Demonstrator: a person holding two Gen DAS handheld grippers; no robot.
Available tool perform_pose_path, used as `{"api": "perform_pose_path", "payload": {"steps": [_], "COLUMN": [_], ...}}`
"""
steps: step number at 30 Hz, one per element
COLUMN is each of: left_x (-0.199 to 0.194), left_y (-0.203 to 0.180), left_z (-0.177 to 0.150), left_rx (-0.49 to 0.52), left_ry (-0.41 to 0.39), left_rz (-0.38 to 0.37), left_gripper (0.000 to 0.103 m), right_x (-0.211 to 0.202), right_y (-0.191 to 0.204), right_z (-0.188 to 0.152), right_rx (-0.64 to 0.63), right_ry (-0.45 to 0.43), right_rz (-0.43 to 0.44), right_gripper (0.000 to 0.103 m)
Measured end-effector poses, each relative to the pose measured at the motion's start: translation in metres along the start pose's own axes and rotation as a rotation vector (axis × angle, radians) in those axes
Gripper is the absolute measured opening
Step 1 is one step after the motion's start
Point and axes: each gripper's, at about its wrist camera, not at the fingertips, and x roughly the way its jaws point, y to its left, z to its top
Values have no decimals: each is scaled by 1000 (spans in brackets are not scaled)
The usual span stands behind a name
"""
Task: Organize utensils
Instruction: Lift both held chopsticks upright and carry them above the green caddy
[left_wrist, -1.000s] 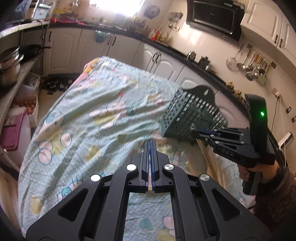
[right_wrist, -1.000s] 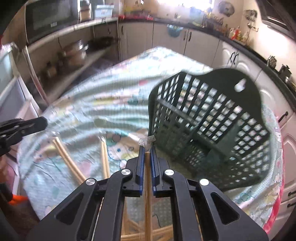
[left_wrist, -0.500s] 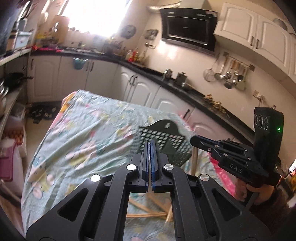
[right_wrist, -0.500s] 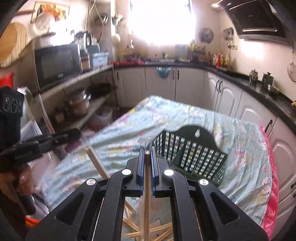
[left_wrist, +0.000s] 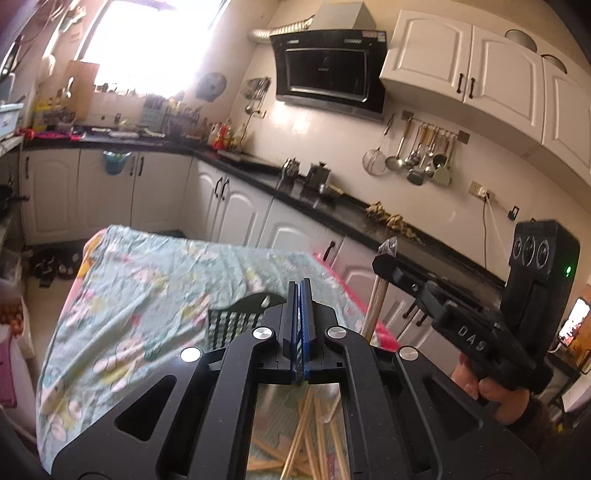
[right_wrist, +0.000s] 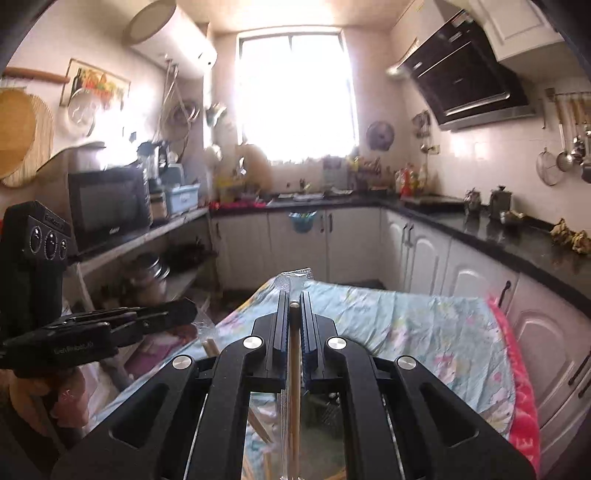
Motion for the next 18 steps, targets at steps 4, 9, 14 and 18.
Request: {"api": "perform_pose_path", "payload": {"steps": [4, 9, 14, 18], "left_x": [5, 12, 18, 23], "left_y": [-10, -18, -13, -5], "left_z": [20, 47, 69, 79], "left_rx": [22, 30, 38, 41], "left_ry": [-37, -78, -117, -128], "left_rz": [-22, -36, -9, 21], "left_gripper": [0, 0, 0, 0], "right_x": [-3, -1, 5, 11], "right_y": [-12, -24, -42, -49], "right_z": [11, 23, 36, 43], "right_rx": [10, 22, 60, 45], "right_ry": [-55, -119, -166, -201], "right_rz": [-45, -90, -130, -157], "right_gripper": [6, 6, 6, 6]}}
